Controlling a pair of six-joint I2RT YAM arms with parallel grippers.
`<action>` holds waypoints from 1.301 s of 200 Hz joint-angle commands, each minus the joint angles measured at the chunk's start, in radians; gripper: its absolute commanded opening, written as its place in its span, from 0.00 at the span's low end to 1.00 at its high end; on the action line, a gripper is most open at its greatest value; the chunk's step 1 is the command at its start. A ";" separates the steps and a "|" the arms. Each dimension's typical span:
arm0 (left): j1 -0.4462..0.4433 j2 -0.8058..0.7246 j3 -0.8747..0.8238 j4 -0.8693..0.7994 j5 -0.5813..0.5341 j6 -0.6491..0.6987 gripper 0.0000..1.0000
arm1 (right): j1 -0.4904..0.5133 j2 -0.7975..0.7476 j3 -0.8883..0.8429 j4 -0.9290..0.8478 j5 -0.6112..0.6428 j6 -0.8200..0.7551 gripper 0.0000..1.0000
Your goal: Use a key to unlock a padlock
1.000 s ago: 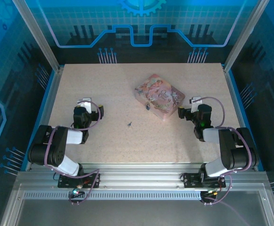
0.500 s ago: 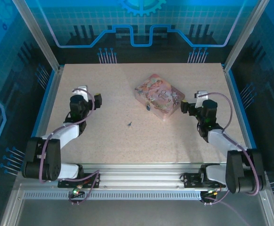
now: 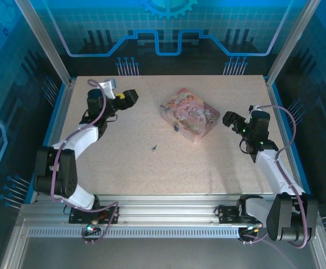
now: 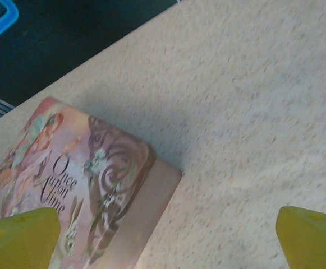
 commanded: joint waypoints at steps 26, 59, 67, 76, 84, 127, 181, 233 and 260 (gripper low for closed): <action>-0.107 0.229 0.279 -0.248 0.012 0.019 0.88 | 0.004 -0.017 -0.021 -0.085 -0.155 0.059 1.00; -0.158 0.406 0.476 -0.352 0.006 0.034 0.86 | 0.015 -0.025 -0.039 -0.113 -0.172 0.055 1.00; -0.169 0.444 0.519 -0.371 0.015 0.033 0.85 | 0.018 -0.022 -0.042 -0.120 -0.175 0.055 1.00; -0.183 0.483 0.570 -0.400 0.024 0.038 0.85 | 0.021 -0.019 -0.046 -0.122 -0.179 0.055 1.00; -0.196 0.513 0.611 -0.432 0.025 0.048 0.84 | 0.022 -0.014 -0.049 -0.122 -0.182 0.056 1.00; -0.224 0.585 0.687 -0.501 0.064 0.068 0.81 | 0.032 0.028 -0.061 -0.103 -0.195 0.059 1.00; -0.245 0.539 0.597 -0.482 0.117 0.082 0.77 | 0.039 0.143 -0.019 -0.078 -0.230 0.064 1.00; -0.273 0.487 0.488 -0.402 0.158 0.054 0.73 | 0.052 0.226 0.046 -0.084 -0.256 0.060 0.98; -0.294 0.460 0.446 -0.373 0.171 0.043 0.72 | 0.053 0.267 0.077 -0.086 -0.259 0.058 0.98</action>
